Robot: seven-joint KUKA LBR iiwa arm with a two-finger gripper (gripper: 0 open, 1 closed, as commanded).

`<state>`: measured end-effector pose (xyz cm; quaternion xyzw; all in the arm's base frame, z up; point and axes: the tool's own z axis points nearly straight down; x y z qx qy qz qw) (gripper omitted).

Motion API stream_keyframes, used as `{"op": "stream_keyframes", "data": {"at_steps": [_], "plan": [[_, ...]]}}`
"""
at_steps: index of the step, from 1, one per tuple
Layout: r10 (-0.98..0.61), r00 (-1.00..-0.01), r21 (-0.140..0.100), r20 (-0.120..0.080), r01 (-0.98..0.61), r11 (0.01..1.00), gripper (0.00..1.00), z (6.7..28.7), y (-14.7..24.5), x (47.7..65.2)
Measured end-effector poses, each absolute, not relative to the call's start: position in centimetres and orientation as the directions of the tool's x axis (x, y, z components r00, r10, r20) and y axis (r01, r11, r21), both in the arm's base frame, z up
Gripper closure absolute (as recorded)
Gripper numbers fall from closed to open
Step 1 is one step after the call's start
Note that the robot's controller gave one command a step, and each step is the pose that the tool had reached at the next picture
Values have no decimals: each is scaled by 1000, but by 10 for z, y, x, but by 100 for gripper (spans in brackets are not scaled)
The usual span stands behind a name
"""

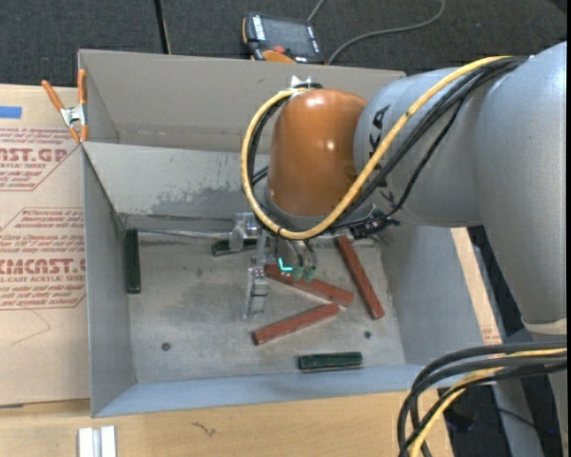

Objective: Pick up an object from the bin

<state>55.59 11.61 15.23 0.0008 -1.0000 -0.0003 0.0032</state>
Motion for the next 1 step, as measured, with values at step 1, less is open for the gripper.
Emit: {"op": "stream_keyframes", "data": {"at_steps": [1], "plan": [[98,-995,-3,4,98,995,0,99,6,547]]}}
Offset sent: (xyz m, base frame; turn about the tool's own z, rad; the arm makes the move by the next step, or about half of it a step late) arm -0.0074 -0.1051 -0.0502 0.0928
